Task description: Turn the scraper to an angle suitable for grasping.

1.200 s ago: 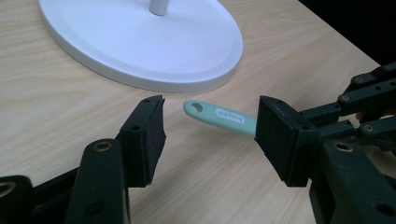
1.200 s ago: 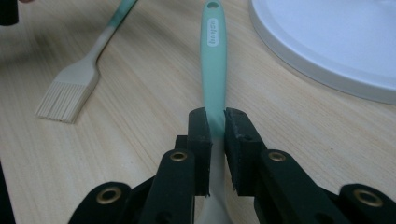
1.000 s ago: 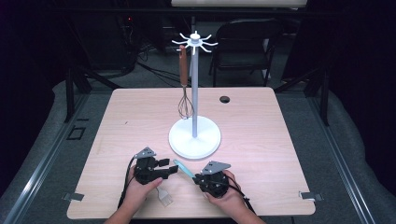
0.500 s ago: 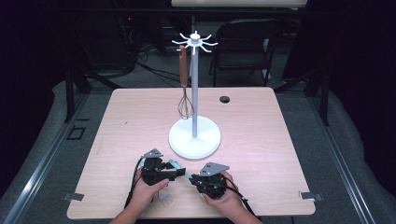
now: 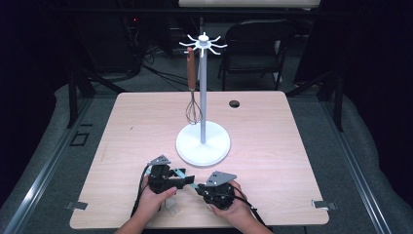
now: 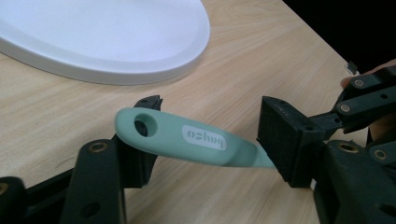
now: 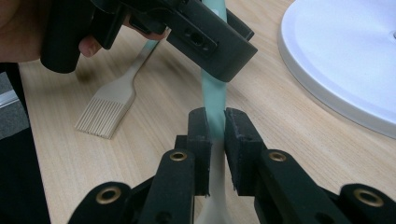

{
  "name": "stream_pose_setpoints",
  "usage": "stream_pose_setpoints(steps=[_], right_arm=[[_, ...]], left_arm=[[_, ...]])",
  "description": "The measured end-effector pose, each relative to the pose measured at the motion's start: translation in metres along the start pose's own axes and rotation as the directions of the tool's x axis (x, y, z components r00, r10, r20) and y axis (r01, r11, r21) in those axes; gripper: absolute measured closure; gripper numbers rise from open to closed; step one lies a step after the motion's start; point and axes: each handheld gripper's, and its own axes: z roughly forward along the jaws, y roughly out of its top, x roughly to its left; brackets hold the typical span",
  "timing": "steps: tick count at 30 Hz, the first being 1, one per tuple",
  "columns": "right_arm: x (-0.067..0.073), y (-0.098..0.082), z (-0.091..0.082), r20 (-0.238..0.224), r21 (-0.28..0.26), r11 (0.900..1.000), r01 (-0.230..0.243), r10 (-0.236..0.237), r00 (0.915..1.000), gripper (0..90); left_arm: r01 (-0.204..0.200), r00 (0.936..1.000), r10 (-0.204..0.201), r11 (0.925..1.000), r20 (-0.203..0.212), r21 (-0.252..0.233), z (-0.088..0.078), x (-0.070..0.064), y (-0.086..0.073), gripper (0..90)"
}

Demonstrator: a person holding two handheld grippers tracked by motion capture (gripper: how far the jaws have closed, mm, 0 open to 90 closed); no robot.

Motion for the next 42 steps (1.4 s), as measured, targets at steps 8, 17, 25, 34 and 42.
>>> stream_pose_setpoints(steps=[8,17,25,34,42], right_arm=[[-0.003,-0.001,0.0,-0.027,0.008,0.999,-0.032,0.032,0.9991,75.2],[-0.009,-0.008,-0.001,-0.064,0.077,0.993,-0.093,0.098,0.9931,74.6],[-0.01,-0.009,0.001,-0.068,0.119,0.988,-0.103,0.112,0.9914,79.5],[-0.005,-0.003,0.001,-0.033,0.054,0.994,-0.098,0.1,0.9944,80.8],[-0.003,0.003,0.003,-0.001,0.0,0.992,-0.122,0.122,0.9925,80.8]], left_arm=[[-0.005,0.9999,0.005,1.0,-0.01,-0.006,-0.002,0.001,0.0,48.5],[-0.009,0.9999,0.008,0.9999,-0.011,-0.011,-0.002,0.0,0.0,48.5],[-0.014,0.9998,0.013,0.9998,-0.014,-0.015,-0.004,-0.001,0.001,49.1],[0.003,1.0,-0.004,0.9984,-0.003,-0.057,-0.007,-0.005,0.002,47.1],[0.015,0.999,-0.013,0.9982,0.042,-0.059,-0.004,-0.012,0.002,51.1]])
